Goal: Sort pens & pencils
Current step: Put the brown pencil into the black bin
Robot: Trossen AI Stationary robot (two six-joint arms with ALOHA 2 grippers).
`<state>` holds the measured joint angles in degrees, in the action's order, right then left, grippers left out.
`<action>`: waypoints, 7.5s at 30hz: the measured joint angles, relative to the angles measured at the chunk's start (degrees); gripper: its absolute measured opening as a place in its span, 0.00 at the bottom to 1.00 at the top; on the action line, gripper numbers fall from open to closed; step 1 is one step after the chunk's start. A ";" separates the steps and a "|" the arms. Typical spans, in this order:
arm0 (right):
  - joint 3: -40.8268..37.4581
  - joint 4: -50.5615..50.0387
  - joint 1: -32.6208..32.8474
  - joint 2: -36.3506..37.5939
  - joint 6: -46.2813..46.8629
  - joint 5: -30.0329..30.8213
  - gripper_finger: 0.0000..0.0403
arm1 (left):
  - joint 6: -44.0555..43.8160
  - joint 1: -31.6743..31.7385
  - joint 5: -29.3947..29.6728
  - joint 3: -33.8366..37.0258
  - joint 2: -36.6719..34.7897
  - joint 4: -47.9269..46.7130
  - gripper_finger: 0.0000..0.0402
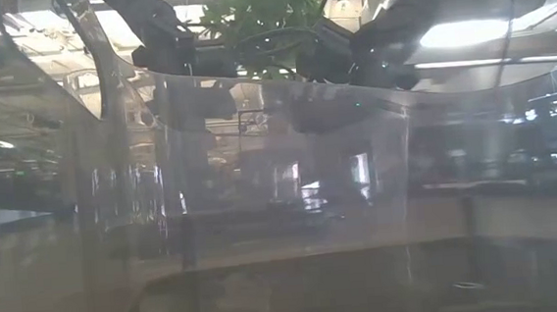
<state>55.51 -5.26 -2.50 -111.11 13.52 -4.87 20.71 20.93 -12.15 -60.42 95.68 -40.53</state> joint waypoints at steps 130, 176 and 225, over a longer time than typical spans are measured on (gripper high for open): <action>1.55 -27.32 0.60 10.52 4.20 17.56 0.15 | -1.55 -11.65 16.58 2.36 1.93 7.34 0.00; -16.48 -33.44 8.22 24.57 20.76 22.78 0.15 | -36.88 -45.87 18.88 -23.19 -2.28 9.08 0.00; -16.46 -54.08 23.50 24.57 31.54 23.40 0.15 | -85.58 -51.85 7.88 -32.39 25.44 11.68 0.07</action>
<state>39.05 -59.33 20.99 -86.54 45.06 18.53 -64.87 -30.92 -4.27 -92.82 121.12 -28.85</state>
